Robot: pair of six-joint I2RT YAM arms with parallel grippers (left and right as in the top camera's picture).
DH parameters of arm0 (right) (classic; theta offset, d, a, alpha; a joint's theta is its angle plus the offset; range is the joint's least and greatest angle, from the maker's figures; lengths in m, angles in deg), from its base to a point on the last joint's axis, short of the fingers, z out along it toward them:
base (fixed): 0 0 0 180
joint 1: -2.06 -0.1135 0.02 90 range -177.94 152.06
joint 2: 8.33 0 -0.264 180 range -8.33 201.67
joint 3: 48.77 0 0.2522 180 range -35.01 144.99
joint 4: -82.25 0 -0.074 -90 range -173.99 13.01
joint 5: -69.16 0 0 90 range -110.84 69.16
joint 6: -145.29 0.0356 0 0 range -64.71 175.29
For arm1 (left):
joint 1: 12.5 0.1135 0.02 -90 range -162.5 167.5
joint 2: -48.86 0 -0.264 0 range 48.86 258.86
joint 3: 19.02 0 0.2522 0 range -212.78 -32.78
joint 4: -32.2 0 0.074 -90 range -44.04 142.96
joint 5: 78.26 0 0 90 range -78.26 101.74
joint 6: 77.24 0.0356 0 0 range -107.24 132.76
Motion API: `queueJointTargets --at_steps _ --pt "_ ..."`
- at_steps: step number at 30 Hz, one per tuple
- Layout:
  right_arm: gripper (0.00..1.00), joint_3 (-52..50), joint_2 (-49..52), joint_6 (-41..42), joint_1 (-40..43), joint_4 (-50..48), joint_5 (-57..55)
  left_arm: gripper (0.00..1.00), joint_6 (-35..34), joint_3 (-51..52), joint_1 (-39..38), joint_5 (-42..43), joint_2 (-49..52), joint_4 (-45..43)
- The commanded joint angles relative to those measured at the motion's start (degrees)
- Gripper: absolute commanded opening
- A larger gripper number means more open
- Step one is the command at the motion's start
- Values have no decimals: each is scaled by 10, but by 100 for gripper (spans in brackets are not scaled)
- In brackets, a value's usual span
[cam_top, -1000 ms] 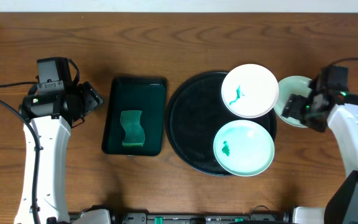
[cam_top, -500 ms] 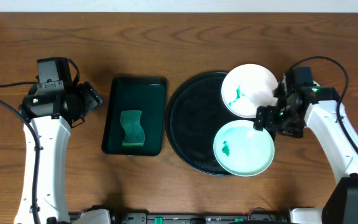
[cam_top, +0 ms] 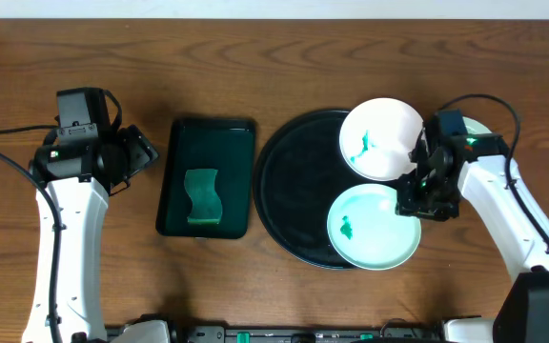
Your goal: Clean dirty plates on tray and stack at the side
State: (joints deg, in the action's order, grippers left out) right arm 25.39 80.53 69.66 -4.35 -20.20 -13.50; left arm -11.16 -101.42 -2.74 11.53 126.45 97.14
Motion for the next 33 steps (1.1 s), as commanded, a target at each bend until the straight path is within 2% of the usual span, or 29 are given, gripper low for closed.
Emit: queueJointTargets --at_steps 1,7,11,13,15,16,24,33 --pt "41 -22 -8 40 -5 -8 -55 82 3 -10 2 -5 -1 2" --pt "44 -59 -8 73 -5 -17 -86 82 3 -10 2 -5 -1 2" --pt "42 -94 -8 80 -6 -41 -85 82 3 -10 2 -5 -1 2" --pt "31 -105 -8 82 -5 -50 -83 82 3 -10 2 -5 -1 2" --pt "5 -108 -8 82 -5 -50 -83 82 3 -10 2 -5 -1 2" --pt "1 -108 -8 81 -6 -51 -80 82 3 -10 2 -5 -1 2" --pt "1 -107 -8 80 -6 -66 19 82 3 -10 2 -5 -1 2" --pt "1 -108 -8 80 -6 -178 204 82 3 -10 2 -5 -1 2"
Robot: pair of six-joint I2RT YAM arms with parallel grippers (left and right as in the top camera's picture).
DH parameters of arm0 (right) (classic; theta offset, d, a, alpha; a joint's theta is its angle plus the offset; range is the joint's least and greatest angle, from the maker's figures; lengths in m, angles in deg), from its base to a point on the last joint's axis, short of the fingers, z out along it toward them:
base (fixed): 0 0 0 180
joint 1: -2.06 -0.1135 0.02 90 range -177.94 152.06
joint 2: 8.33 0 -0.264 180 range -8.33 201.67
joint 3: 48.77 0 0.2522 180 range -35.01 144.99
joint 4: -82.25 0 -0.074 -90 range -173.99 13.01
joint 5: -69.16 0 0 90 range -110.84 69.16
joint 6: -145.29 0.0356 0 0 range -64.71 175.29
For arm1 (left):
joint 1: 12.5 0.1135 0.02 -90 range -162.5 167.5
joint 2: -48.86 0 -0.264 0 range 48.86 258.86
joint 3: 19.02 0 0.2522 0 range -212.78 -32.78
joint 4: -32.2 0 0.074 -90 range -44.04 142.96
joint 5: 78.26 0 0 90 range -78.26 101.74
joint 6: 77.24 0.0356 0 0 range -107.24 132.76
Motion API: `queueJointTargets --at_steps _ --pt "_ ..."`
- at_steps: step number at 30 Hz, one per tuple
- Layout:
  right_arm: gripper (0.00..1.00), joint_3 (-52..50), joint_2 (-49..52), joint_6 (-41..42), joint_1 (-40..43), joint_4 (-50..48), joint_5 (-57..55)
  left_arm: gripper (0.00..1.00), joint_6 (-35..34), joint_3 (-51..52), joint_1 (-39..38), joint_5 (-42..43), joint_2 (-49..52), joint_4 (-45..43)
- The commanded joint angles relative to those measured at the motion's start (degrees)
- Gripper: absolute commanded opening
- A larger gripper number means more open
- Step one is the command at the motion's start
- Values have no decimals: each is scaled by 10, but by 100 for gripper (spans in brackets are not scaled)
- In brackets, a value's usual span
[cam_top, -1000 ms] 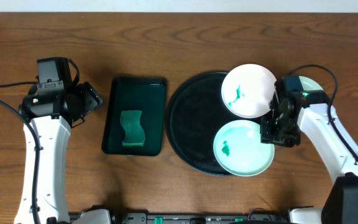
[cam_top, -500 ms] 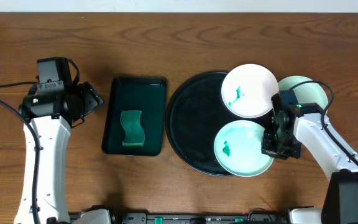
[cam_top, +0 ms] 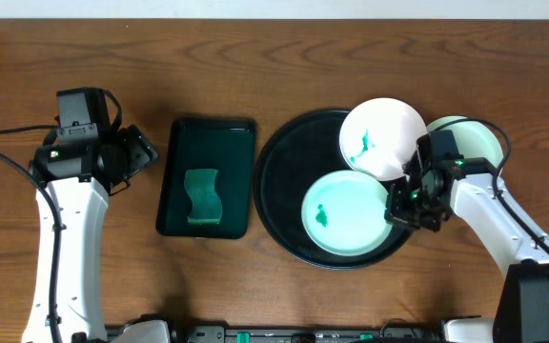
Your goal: Clean dirty plates on tray and stack at the side
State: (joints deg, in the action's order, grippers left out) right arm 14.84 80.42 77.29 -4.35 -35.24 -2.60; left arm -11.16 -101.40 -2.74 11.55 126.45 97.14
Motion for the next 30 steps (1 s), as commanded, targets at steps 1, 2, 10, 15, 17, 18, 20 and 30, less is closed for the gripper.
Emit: queueJointTargets --at_steps 1,2,10,15,17,18,20,30 --pt "1 -2 -7 10 -6 -37 98 82 3 -10 2 -5 -1 2" --pt "1 -2 -7 18 -6 -44 96 82 3 -10 2 -5 -1 2" --pt "1 -2 -7 66 -39 -89 17 82 3 -10 2 -5 -1 2" --pt "1 -2 -7 92 -84 -129 -23 82 3 -10 2 -5 -1 2" --pt "1 -2 -7 112 -105 -147 -37 82 3 -10 2 -5 -1 2" --pt "1 -2 -7 124 -113 -152 -48 82 3 -10 2 -5 -1 2" --pt "1 -2 -7 151 -134 -161 -82 82 3 -10 2 -5 -1 2" --pt "1 -2 -7 217 -189 -159 -184 82 3 -10 2 -5 -1 2"
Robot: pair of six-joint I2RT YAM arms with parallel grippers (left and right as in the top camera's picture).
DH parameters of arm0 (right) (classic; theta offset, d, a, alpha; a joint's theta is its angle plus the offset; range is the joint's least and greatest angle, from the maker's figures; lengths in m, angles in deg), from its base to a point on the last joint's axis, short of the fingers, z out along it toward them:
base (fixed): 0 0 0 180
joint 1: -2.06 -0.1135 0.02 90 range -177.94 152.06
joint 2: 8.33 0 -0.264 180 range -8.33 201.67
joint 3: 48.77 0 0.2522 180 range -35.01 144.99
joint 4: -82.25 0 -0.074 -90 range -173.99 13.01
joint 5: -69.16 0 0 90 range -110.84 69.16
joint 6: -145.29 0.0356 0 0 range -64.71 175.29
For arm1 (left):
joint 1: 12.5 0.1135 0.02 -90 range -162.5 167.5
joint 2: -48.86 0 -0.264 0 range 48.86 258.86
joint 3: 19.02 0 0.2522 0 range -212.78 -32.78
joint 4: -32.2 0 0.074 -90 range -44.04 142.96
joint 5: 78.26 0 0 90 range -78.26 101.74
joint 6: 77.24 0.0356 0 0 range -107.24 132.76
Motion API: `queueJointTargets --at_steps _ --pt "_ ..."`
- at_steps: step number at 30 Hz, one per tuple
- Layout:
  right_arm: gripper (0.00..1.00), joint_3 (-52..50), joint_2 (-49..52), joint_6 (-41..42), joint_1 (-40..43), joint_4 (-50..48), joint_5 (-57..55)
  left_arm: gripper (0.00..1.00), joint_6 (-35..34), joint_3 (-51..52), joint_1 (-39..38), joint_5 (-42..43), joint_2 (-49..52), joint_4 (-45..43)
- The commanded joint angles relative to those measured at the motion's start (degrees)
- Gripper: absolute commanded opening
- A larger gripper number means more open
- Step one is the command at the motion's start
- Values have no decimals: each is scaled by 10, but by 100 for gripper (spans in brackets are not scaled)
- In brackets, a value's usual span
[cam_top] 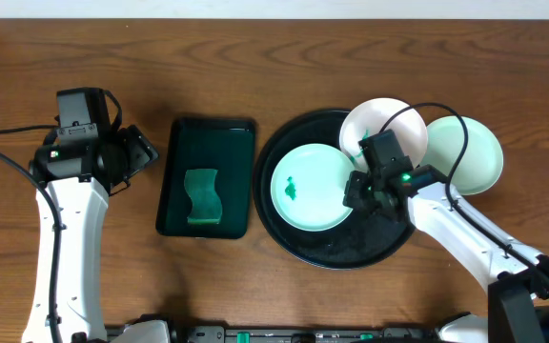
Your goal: Clean dirty plates on tray and stack at the side
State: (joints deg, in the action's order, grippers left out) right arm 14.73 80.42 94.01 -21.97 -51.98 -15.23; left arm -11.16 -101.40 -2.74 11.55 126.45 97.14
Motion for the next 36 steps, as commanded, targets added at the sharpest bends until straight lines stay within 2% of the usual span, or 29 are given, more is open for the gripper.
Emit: queueJointTargets --at_steps 1,9,10,12,17,19,22,29,36 --pt "1 -2 -7 56 -15 11 -58 82 3 -10 2 -5 -1 2" --pt "4 -11 -7 67 -21 12 -53 82 3 -10 2 -5 -1 2" --pt "14 -12 -7 67 -21 12 -53 82 3 -10 2 -5 -1 2" --pt "25 -12 -7 66 -23 12 -53 82 3 -10 2 -5 -1 2" --pt "33 -12 -7 3 -23 2 -53 82 3 -10 2 -5 -1 2" --pt "38 -9 -7 -54 -19 -14 -53 82 3 -10 2 -5 -1 2" --pt "44 21 -7 -96 -4 11 -51 82 3 -10 2 -5 -1 2" --pt "50 164 -7 -191 40 137 -51 82 3 -10 2 -5 -1 2" --pt "49 151 -1 -206 41 132 -51 82 3 -10 2 -5 -1 2"
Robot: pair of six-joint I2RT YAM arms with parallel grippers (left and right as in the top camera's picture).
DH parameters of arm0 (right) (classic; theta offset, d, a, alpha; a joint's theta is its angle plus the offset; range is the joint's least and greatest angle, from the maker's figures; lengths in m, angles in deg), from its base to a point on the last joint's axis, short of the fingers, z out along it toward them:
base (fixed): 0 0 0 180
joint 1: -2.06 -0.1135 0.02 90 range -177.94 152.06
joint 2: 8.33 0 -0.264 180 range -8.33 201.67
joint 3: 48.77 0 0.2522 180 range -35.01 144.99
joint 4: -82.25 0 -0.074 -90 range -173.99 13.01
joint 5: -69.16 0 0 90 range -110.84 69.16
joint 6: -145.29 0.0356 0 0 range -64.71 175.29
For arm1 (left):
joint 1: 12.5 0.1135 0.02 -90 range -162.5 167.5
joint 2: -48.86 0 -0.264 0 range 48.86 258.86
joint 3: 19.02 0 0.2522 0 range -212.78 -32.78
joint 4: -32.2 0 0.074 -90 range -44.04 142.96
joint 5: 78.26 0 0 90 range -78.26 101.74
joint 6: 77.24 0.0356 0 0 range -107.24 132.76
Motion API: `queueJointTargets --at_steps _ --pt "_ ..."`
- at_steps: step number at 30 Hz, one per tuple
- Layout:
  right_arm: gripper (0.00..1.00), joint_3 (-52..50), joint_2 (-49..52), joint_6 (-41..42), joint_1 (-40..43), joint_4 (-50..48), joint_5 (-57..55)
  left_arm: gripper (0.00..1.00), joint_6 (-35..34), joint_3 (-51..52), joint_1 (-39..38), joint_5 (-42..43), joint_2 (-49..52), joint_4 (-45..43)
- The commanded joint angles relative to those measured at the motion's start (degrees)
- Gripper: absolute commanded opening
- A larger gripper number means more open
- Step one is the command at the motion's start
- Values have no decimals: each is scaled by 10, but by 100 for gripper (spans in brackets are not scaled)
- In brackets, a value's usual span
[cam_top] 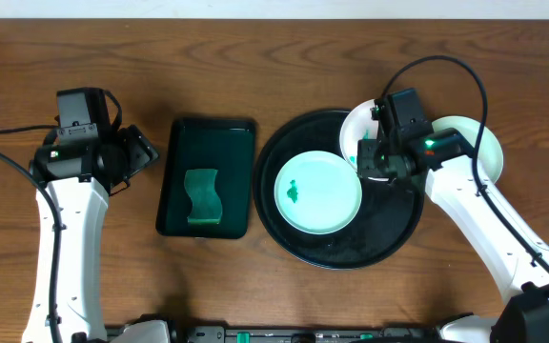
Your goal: Clean dirty plates on tray and stack at the side
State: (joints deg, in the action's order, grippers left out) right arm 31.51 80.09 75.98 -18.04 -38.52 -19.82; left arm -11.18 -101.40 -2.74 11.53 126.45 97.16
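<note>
A pale green plate (318,192) with a small green stain lies flat in the left half of the round black tray (389,233). A white plate (357,133) with green smears sits at the tray's back right, mostly covered by my right arm. My right gripper (370,162) hovers where the two plates meet, its fingers hidden under the wrist. Off the tray to the right rests another pale green plate (479,152). A green sponge (202,197) lies in the dark green rectangular tray (208,133). My left gripper (141,148) is parked left of that tray, holding nothing.
The left arm's white link runs down the left side of the wooden table (255,295). The right arm's link and cable cross the table's right side, passing over the plate that lies off the tray.
My right gripper has moved from the stained green plate's right rim up and back to the white plate's edge. The green plate sits a little further right. The left arm has not moved.
The stained green plate lay at the tray's front right with my right gripper at its rim. At each later moment plate and gripper were further left, until the plate lay in the tray's left half. Now the gripper is off that rim, by the white plate.
</note>
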Motion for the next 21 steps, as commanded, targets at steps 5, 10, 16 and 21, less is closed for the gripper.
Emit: queueJointTargets --at_steps 5,10,16,21 --pt "45 -80 5 -23 0 -57 -5 82 3 -10 2 -5 -1 2" --pt "46 -126 5 -23 0 -104 -5 82 3 -10 2 -5 -1 2" --pt "45 -134 5 -23 0 -117 -5 82 3 -10 2 -5 -1 2" --pt "44 -134 5 -23 0 -117 -5 82 3 -10 2 -5 -1 2"
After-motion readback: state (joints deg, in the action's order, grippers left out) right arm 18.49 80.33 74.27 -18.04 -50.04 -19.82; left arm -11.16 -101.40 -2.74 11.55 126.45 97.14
